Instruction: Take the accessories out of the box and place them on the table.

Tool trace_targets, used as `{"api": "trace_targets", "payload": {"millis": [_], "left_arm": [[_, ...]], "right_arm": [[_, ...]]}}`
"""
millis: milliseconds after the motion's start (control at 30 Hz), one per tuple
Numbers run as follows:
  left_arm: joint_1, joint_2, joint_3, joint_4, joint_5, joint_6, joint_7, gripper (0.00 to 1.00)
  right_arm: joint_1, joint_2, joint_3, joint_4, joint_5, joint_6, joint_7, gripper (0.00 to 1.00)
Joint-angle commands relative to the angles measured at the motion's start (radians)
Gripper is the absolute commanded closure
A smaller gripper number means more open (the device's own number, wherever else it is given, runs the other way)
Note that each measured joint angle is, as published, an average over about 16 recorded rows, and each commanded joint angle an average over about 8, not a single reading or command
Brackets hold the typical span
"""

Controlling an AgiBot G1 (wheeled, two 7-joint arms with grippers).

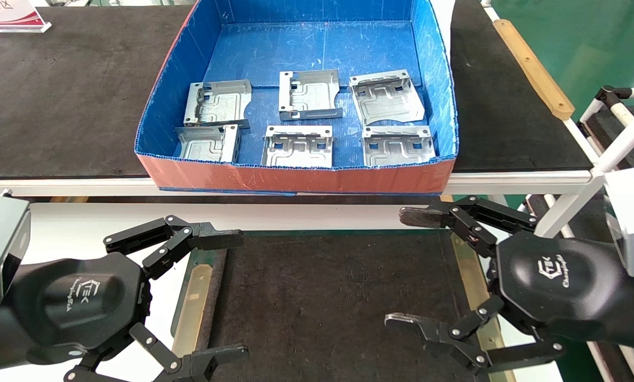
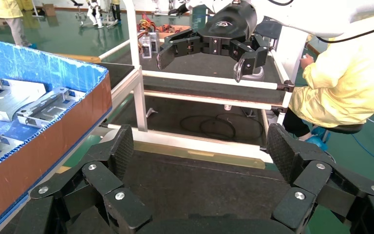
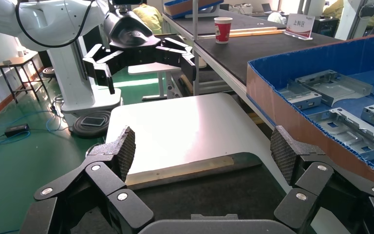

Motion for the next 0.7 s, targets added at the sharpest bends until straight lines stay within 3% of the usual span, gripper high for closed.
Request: {"api": "trace_targets", "payload": {"millis": [33, 700], "left_arm": [[0.0, 0.0, 0.0, 0.0, 0.0, 0.0, 0.0, 0.0], [-0.001, 0.001, 0.003, 0.004, 0.005, -0.005, -0.006, 0.0]], "right_arm": [[0.0, 0.0, 0.0, 0.0, 0.0, 0.0, 0.0, 0.0], [0.0, 0.0, 0.0, 0.0, 0.0, 0.0, 0.0, 0.0]]}}
